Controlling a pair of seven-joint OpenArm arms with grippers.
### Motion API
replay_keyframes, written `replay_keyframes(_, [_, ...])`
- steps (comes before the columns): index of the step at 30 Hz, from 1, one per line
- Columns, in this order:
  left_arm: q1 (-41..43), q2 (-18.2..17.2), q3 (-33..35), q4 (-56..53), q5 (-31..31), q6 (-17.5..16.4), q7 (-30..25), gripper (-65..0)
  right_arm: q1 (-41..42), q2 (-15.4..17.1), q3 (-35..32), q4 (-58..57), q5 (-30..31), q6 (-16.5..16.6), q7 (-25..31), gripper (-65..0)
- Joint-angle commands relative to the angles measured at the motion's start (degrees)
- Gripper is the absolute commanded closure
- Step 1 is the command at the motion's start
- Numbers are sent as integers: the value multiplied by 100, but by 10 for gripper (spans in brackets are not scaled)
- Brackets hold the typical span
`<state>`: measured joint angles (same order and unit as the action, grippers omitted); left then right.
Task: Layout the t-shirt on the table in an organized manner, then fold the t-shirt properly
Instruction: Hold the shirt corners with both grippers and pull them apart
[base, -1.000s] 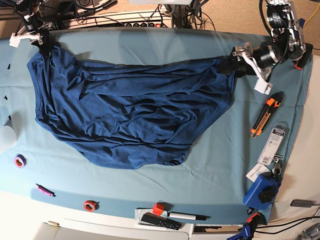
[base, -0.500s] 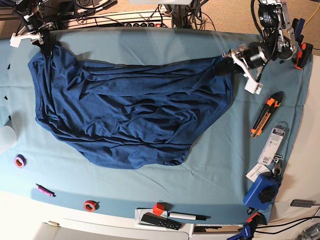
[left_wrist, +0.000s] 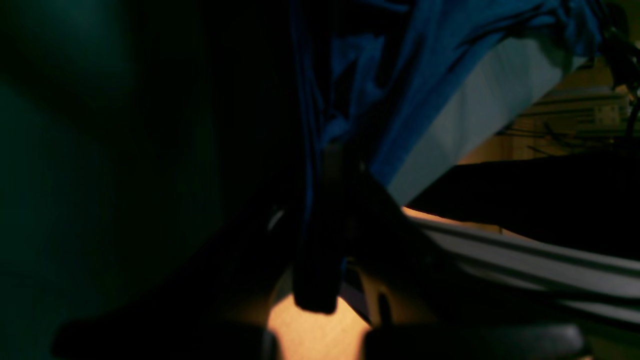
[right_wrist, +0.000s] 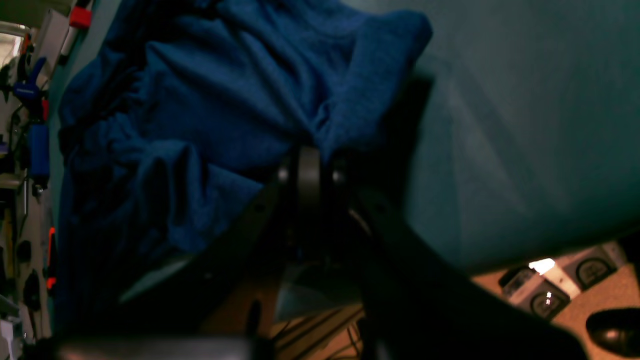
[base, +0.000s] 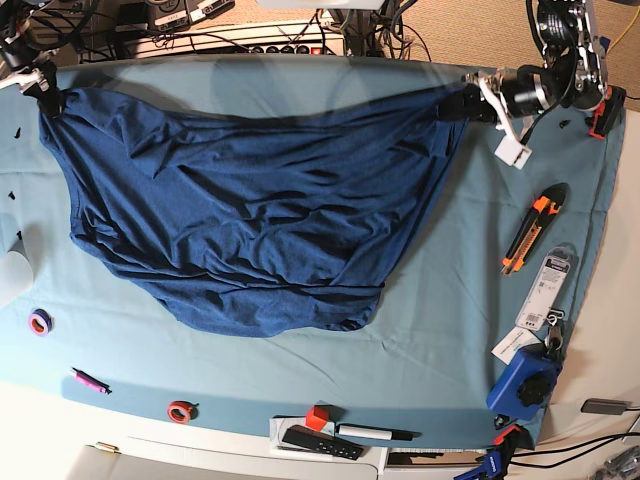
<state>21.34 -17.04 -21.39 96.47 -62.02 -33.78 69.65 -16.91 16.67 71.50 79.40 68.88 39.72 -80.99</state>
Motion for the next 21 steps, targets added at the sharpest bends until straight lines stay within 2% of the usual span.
replay_keyframes(1, [2, -125, -17, 79, -111, -42, 15, 0, -24, 162, 39, 76, 116, 28, 99, 0])
replay_keyframes(11, [11, -654, -28, 81, -127, -42, 118, 0, -24, 372, 39, 74, -22, 28, 99, 0])
replay_keyframes(21, [59, -916, -28, 81, -129, -42, 337, 0, -63, 413, 39, 74, -144, 28, 99, 0])
